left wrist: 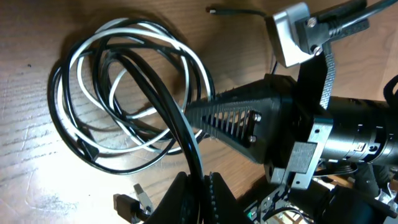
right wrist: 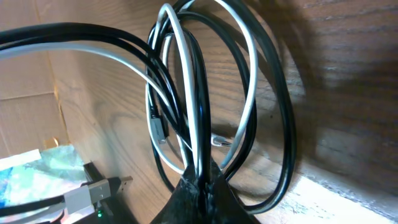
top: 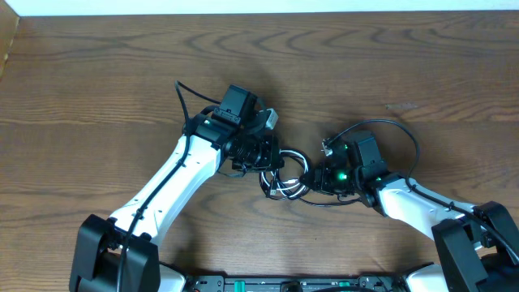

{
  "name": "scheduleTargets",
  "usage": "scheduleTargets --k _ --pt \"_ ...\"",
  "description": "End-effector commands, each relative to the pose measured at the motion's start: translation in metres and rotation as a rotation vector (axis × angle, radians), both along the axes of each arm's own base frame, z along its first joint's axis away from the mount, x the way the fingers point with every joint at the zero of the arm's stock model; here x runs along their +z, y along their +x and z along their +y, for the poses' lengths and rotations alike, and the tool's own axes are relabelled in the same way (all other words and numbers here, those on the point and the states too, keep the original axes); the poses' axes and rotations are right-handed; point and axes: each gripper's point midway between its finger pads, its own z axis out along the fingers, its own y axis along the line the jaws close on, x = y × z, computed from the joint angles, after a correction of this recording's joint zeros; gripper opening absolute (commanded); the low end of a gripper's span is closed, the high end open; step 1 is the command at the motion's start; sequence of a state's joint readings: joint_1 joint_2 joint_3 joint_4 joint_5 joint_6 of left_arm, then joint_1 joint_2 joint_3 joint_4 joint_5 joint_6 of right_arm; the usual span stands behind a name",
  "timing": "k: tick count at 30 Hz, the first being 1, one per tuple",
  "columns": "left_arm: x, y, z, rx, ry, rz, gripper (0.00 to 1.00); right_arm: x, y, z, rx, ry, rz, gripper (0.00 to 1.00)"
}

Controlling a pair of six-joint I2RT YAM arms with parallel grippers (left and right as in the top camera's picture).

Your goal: Untangle cables

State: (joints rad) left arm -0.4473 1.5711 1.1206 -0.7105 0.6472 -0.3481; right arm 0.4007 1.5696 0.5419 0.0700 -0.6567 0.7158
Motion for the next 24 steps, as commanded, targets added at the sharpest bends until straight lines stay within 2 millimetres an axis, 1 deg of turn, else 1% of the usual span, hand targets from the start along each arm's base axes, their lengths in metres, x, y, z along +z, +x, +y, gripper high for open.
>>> scheduleTargets --k 1,3,7,12,14,17,19,24 --pt "-0.0082 -0.0044 0.0043 0.011 0.025 0.030 0.08 0.0031 0.0015 0.0005 0.001 -0.008 -0.025 0.06" --pt "-0.0082 -0.0044 0.0043 0.011 0.025 0.030 0.08 0.0030 0.0006 0.0006 0.003 -0.007 -0.021 0.06" --pt "-0.0082 -0.0045 0.0044 0.011 0.025 0.030 0.08 0.0030 0.0010 0.0005 0.003 -0.008 -0.023 0.14" --pt "-0.0082 -0.0045 0.0044 0.011 0.025 0.030 0.08 0.0034 0.0030 0.0003 0.050 -0.025 -0.092 0.18" --pt "-0.0081 -0.0045 0.0043 0.012 0.025 0.031 0.08 0.0035 0.0033 0.0004 0.062 -0.028 -0.106 0.20" --pt "-0.0081 -0.0047 0.0043 0.011 0.024 0.032 0.08 0.0038 0.0039 0.0009 0.067 -0.028 -0.115 0.22" --pt "-0.0075 -0.0055 0.0034 0.009 0.019 0.035 0.08 0.0042 0.0045 0.0012 0.072 -0.028 -0.124 0.25" --pt "-0.0080 -0.0082 0.0042 0.008 0.022 0.048 0.08 0.0056 0.0050 0.0031 0.092 -0.028 -0.151 0.28"
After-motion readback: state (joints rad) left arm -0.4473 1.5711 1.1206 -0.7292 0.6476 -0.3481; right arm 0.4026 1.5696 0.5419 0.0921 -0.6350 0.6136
